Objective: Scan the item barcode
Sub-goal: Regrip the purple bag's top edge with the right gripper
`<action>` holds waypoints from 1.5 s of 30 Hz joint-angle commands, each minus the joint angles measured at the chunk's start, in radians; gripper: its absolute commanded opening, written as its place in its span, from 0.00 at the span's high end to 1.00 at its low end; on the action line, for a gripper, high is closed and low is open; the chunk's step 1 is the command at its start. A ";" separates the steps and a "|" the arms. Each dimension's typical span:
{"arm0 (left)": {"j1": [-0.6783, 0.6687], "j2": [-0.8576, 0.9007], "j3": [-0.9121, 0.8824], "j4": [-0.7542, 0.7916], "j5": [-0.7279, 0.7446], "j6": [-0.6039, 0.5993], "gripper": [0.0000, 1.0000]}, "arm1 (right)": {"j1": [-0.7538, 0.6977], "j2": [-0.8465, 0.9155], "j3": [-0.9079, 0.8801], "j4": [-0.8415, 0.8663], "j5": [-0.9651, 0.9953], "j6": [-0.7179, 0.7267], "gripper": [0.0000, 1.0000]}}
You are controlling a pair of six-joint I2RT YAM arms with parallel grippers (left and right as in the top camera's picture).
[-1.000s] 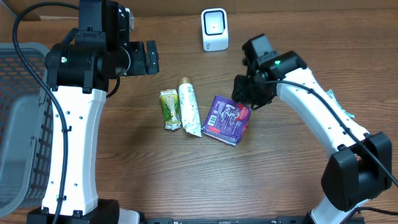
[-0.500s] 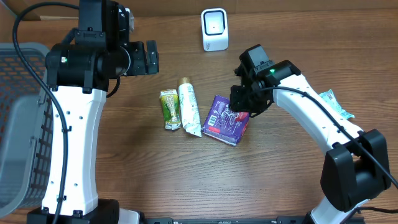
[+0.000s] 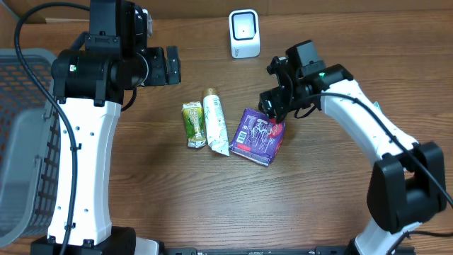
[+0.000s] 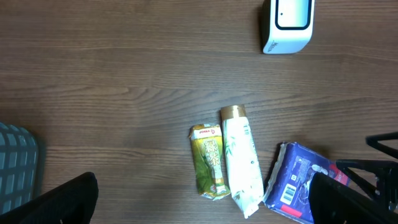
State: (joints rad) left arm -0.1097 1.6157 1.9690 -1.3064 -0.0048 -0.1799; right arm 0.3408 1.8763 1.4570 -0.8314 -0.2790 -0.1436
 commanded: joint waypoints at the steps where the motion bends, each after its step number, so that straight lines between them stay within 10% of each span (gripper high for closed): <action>1: -0.002 0.002 0.009 0.001 -0.006 0.008 0.00 | -0.035 0.074 -0.005 -0.015 -0.127 -0.241 0.11; 17: -0.002 0.002 0.009 0.001 -0.006 0.008 0.00 | -0.109 0.263 -0.005 -0.080 -0.598 -0.323 0.13; 32: -0.002 0.002 0.009 0.001 -0.006 0.008 0.00 | -0.110 0.294 -0.037 -0.084 -0.553 -0.267 0.53; 39: -0.002 0.002 0.009 0.001 -0.006 0.008 0.00 | -0.113 0.291 -0.019 -0.130 -0.657 -0.246 0.90; 45: -0.002 0.002 0.009 0.001 -0.006 0.008 0.00 | -0.130 0.278 0.099 -0.255 -0.678 -0.243 0.96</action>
State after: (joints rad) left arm -0.1097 1.6157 1.9690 -1.3064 -0.0048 -0.1799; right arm 0.2245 2.1674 1.4734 -1.0687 -0.9035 -0.3889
